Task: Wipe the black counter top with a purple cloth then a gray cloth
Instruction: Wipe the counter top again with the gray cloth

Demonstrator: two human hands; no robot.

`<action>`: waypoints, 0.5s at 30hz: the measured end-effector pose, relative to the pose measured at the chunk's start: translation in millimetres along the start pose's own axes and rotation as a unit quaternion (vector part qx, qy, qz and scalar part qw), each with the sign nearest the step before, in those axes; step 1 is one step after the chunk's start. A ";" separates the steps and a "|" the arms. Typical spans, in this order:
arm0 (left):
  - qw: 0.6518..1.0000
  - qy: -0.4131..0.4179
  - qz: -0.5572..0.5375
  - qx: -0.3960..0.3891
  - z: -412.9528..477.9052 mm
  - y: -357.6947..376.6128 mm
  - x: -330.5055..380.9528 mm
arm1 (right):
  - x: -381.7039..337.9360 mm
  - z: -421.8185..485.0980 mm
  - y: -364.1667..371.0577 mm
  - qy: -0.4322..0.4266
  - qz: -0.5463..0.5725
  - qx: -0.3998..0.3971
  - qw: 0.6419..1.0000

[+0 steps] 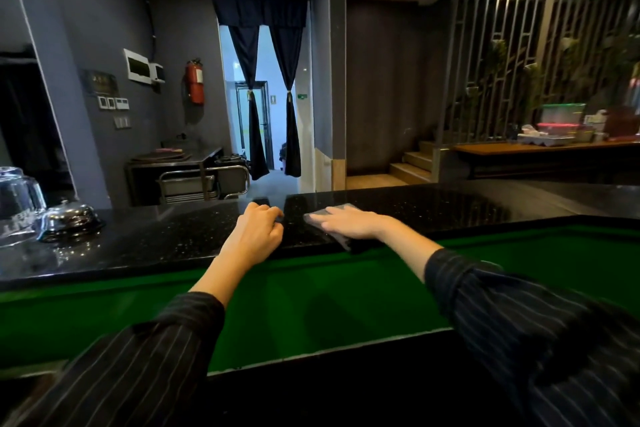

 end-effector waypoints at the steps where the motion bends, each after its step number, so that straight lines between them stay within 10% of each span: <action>1: 1.000 -0.001 -0.008 0.004 -0.3 -0.6 -0.5 | 22.4 4.5 -4.1 0.028 0.008 0.010 1.000; 10: 1.000 0.000 0.001 0.012 1.1 0.2 6.0 | 82.5 39.4 -16.5 0.278 0.004 0.049 0.959; 15: 1.000 0.000 0.008 0.006 7.4 0.6 4.7 | -22.7 69.1 -12.6 0.142 -0.004 0.073 0.987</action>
Point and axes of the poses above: each hand's wrist, its own z-axis towards the middle knuckle, its own y-axis out of the palm, x = y × z, the point moved 9 cm from there along z, towards the middle knuckle, and after that the axes turned 15 degrees about y, right-handed, at the moved point
